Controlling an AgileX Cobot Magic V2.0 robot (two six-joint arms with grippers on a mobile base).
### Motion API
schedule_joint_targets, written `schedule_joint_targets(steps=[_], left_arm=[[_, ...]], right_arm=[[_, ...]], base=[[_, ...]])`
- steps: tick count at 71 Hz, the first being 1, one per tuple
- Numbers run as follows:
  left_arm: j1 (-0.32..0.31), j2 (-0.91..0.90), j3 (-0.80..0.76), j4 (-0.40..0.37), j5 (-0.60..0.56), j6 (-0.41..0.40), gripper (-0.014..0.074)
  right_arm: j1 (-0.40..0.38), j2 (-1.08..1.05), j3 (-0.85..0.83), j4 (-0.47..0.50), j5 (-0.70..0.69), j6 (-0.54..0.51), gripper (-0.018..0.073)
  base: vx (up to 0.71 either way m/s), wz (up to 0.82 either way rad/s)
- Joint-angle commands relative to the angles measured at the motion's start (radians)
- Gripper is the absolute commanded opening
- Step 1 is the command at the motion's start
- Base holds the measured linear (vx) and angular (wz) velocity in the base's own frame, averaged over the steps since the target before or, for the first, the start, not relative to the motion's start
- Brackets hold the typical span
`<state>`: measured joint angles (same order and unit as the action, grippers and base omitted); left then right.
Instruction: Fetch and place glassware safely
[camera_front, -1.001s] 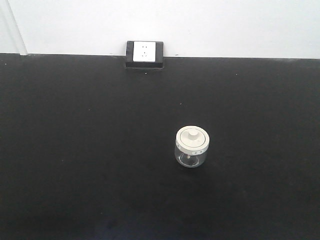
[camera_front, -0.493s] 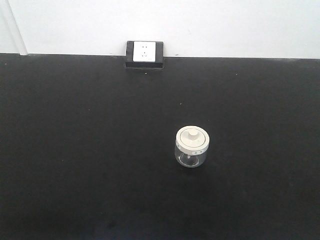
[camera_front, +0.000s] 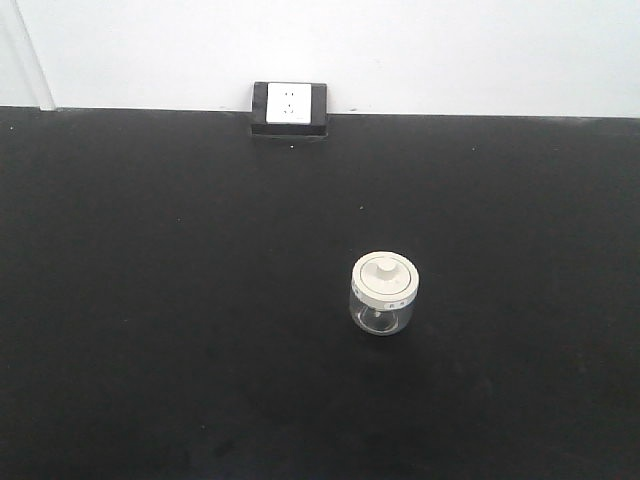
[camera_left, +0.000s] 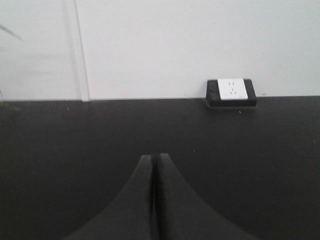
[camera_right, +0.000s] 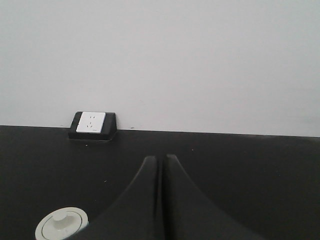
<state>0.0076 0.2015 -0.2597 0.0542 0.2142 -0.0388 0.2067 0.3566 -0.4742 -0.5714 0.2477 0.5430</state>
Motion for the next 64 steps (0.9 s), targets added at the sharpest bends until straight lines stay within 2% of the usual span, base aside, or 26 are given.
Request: schedule_joint_targets(steps=[1,17,26,64], left_arm=[[-0.003,-0.059,0.052,-0.054,-0.075,-0.006,-0.0007],[-0.003,-0.227,0.237,-0.054,-0.075,-0.006,-0.0007],[-0.003,-0.225,0.313,-0.054,-0.132,-0.006,-0.0007],[-0.003,-0.226,0.315,-0.054,-0.112,-0.006,-0.0007]], right_arm=[[-0.005,0.009,-0.025,-0.012,-0.059,-0.003,-0.0003],[-0.005,0.009,-0.025,-0.012,-0.059,-0.003,-0.0003],[-0.005,0.009,-0.025,-0.012,-0.059,-0.003,-0.0003],[-0.005,0.009,-0.025,-0.012,-0.059,-0.003,-0.0003]], base=[[0.0,0.0],[0.0,0.0],[0.0,0.0],[0.0,0.0]])
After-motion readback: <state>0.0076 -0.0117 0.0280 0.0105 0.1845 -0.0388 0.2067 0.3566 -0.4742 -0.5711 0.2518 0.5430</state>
